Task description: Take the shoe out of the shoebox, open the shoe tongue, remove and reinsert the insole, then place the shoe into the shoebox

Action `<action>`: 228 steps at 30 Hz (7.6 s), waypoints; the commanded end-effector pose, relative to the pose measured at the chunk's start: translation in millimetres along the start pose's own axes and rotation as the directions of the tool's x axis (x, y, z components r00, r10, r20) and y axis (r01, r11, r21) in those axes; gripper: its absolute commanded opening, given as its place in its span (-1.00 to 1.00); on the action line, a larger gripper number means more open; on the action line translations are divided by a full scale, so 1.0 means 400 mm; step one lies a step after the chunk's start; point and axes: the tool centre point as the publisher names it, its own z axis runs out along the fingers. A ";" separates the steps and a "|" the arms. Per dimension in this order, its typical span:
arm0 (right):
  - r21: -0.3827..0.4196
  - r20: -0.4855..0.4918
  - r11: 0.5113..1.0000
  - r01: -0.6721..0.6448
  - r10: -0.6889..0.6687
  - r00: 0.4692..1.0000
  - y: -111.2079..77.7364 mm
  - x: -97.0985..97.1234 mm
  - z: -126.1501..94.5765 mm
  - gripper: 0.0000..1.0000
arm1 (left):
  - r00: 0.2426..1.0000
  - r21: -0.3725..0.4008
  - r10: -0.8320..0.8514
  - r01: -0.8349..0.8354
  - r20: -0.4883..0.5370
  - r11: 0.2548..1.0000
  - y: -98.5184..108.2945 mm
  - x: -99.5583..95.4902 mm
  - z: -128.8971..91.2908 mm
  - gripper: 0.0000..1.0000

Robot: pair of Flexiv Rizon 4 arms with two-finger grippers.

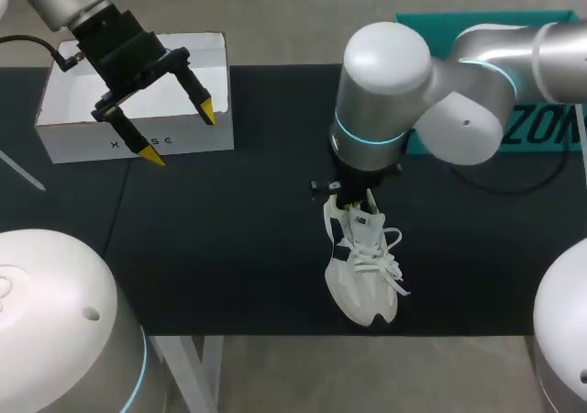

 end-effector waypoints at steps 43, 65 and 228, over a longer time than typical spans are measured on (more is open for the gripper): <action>0.106 0.018 0.994 0.014 -0.016 1.000 0.016 -0.049 0.135 -1.00 | 1.000 -0.001 0.000 0.000 -0.003 1.000 0.001 -0.001 -0.001 1.00; 0.072 0.026 0.997 0.021 -0.022 0.999 0.012 -0.066 -0.039 -1.00 | 1.000 -0.001 0.000 0.000 -0.003 1.000 0.001 -0.001 -0.001 1.00; 0.218 -0.075 0.975 0.030 -0.014 0.997 -0.087 -0.010 0.032 -0.30 | 1.000 -0.001 0.000 0.000 -0.003 1.000 0.001 -0.001 -0.001 1.00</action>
